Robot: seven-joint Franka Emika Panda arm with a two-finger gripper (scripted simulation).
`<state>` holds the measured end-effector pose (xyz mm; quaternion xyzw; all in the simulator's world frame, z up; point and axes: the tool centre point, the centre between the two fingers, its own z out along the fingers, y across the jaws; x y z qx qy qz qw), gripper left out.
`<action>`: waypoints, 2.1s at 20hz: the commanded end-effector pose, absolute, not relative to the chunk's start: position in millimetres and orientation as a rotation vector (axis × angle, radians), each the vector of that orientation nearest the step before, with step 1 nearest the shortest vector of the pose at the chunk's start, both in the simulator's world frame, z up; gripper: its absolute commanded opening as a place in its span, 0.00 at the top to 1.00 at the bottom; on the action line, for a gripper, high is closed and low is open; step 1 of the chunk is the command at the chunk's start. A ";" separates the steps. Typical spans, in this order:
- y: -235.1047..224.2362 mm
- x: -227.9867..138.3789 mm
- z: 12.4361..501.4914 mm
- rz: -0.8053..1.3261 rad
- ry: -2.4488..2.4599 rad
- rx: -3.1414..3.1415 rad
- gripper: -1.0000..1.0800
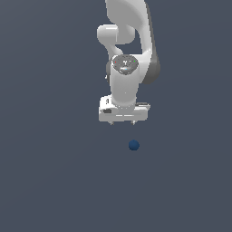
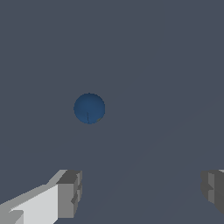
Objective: Pick up the object and move it to a goal position.
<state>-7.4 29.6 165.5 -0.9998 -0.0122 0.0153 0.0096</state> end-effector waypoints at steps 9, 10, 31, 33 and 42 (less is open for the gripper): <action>34.7 -10.2 158.9 0.076 -0.100 -3.116 0.04; 35.4 -10.5 158.1 0.079 -0.108 -3.116 0.04; 67.3 20.5 115.6 0.036 -0.249 -3.125 0.04; 74.6 26.3 106.0 0.026 -0.278 -3.125 0.04; 92.9 39.0 81.9 0.001 -0.348 -3.122 0.04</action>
